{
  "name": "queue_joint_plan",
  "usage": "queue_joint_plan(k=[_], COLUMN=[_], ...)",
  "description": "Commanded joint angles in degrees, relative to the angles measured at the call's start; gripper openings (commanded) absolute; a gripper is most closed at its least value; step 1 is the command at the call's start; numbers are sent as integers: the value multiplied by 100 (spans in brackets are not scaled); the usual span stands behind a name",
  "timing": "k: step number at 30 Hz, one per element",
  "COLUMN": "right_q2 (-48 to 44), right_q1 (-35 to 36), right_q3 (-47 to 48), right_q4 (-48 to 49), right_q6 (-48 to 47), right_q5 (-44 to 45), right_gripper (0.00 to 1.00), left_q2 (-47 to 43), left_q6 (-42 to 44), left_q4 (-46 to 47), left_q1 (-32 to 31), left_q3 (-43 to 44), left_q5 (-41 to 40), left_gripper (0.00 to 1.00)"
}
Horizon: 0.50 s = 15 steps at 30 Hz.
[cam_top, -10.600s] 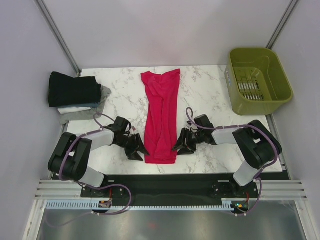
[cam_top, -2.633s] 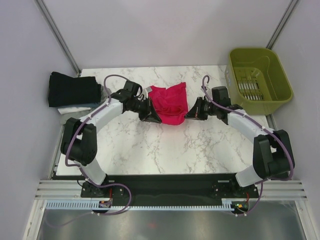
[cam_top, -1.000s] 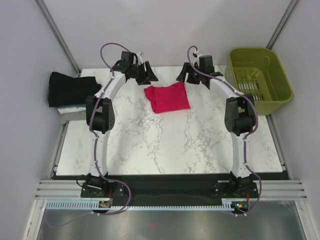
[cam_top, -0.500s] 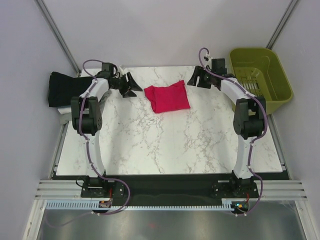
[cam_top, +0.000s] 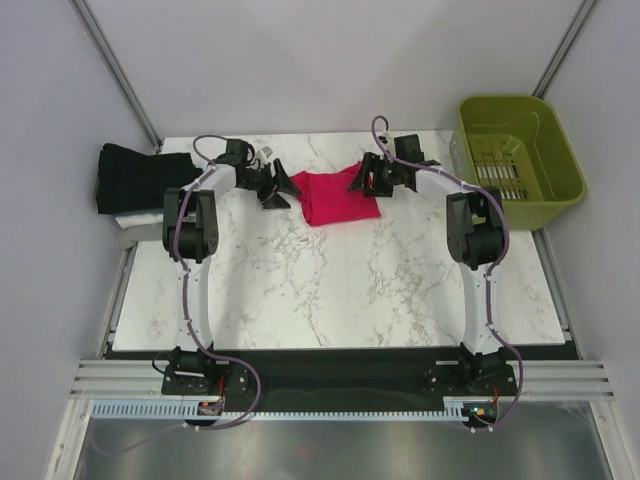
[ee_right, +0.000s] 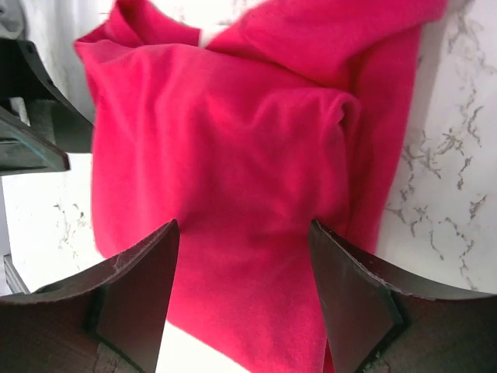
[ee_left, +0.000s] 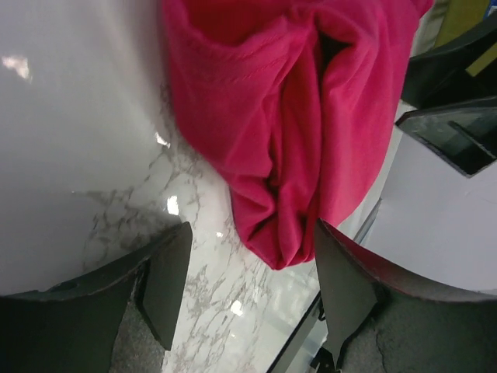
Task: Fold and stack the t-shirts
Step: Neatly place the folded tshirt to the corner
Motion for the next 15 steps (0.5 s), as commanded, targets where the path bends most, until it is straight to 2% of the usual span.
queue_joint_plan(k=[1, 15], right_q2=[145, 312], right_q1=[6, 120], right_q3=[173, 164], right_q4=[150, 124], right_q6=[95, 7], right_q5=[-158, -9], right_gripper=[75, 76], left_q2=[376, 904], left_q6=[9, -377], left_q4=[207, 409], left_q1=[-164, -674], left_q3=[419, 692], left_q5=[-239, -116], left_gripper=[73, 74])
